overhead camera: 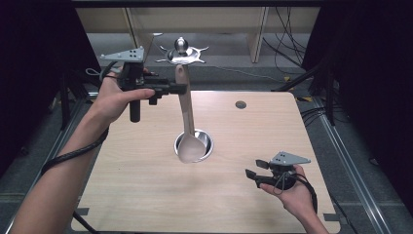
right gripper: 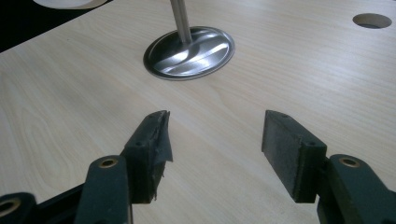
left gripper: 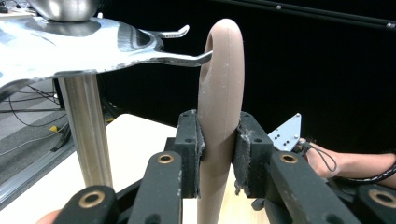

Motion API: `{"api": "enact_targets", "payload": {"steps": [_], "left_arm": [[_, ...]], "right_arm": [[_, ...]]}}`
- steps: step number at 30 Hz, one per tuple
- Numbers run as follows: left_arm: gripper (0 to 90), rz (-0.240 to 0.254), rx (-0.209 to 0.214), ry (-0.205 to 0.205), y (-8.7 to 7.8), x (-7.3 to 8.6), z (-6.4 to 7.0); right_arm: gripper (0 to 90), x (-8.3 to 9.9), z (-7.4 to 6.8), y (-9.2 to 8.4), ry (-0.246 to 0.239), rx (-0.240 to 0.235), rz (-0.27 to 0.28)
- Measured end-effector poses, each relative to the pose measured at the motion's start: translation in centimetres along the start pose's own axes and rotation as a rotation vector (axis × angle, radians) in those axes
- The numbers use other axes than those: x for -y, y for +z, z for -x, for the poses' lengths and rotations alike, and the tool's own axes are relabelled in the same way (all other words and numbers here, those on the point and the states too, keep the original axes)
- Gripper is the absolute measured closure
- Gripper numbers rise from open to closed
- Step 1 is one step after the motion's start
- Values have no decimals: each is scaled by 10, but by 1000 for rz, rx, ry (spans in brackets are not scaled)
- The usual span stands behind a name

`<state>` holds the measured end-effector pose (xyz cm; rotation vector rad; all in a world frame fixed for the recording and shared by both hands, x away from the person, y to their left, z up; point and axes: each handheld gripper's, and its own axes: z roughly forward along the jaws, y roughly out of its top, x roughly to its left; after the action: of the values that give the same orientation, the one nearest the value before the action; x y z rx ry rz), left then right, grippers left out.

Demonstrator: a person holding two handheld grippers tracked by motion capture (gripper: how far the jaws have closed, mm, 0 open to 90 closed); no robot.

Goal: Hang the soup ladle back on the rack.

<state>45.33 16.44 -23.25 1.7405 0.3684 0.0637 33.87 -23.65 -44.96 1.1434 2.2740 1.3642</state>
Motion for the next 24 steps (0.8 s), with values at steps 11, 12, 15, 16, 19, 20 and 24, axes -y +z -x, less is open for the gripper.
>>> {"api": "enact_targets", "payload": {"steps": [11,12,15,16,19,20,24], "left_arm": [[715,76,35,-74,-5,10,-7],[712,90,34,-86,-6,12,-8],[697,104,34,-96,-7,14,-9],[697,112,34,-105,-7,14,-10],[669,140,33,-140,-7,16,-12],[669,144,27,-140,-7,17,-12],[657,157,18,-157,-6,18,-11]], "right_arm": [[416,1,1,0,2,6,-4],[416,1,3,-1,-26,15,-18],[415,2,0,0,14,-4,-28],[414,2,0,0,11,4,-38],[413,3,0,1,6,1,-30],[413,3,0,1,6,1,-30],[412,3,0,1,17,-3,-51]]}}
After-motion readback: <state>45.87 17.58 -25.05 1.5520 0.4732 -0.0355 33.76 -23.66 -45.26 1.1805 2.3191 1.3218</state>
